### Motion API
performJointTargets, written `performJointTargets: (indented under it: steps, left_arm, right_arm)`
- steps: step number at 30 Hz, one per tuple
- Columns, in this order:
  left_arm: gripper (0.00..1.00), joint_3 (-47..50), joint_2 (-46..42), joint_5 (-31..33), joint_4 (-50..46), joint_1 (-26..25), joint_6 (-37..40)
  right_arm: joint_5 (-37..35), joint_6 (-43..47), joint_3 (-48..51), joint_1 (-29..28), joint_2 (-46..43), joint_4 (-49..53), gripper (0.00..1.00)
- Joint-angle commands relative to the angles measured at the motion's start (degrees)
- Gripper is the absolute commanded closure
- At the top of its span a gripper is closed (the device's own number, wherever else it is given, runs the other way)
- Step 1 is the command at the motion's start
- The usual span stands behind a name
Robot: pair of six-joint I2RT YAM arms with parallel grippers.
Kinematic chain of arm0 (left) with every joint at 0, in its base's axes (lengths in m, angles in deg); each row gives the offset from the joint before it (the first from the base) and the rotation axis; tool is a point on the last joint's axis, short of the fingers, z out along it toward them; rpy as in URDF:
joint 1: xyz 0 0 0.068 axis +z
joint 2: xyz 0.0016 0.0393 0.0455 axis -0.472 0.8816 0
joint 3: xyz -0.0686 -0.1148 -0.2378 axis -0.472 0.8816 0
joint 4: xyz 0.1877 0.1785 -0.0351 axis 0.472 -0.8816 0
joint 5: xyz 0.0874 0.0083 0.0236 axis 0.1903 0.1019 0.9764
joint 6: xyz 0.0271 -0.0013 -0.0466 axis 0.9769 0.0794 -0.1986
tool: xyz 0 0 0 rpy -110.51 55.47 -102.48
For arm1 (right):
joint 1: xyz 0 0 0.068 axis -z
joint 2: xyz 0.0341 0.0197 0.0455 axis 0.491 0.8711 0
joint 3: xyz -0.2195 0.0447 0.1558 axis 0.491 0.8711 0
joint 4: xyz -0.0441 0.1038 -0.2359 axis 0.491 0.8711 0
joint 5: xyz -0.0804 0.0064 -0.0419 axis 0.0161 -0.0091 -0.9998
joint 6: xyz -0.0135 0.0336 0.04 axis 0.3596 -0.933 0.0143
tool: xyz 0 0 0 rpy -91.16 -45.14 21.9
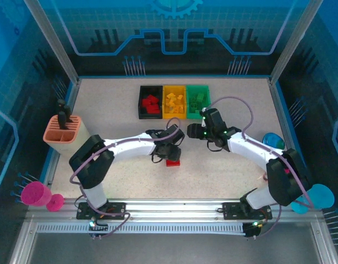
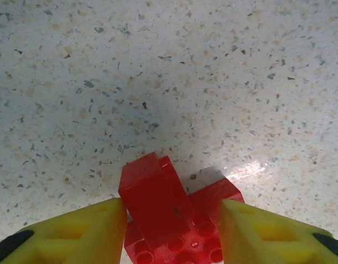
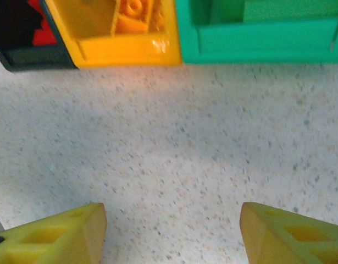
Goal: Sort the legos into containers by color
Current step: Pick up the lego from the center of the table.
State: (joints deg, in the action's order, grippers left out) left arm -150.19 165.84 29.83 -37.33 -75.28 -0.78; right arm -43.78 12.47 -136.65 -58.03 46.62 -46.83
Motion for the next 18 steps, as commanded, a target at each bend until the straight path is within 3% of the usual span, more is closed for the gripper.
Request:
performJointTargets:
  steps: [1,11,18]
  left_arm:
    - [0.55,-1.6,1.86,1.18,-0.31,-0.35,-0.9]
    - [0.69,-1.14,0.55,3.98,2.17,0.19,-0.1]
    - [0.72,-1.28,-4.28,2.77,3.63,4.74,1.22]
  right_arm:
    - [0.41,-2.27,2.11,0.51,-2.24,-2.78,0.34]
    - [0.31,-3.2,4.51,0.42,-3.21,-3.35,0.35]
    - [0.49,-4.2,6.4,0.32,-3.21,-4.17,0.35]
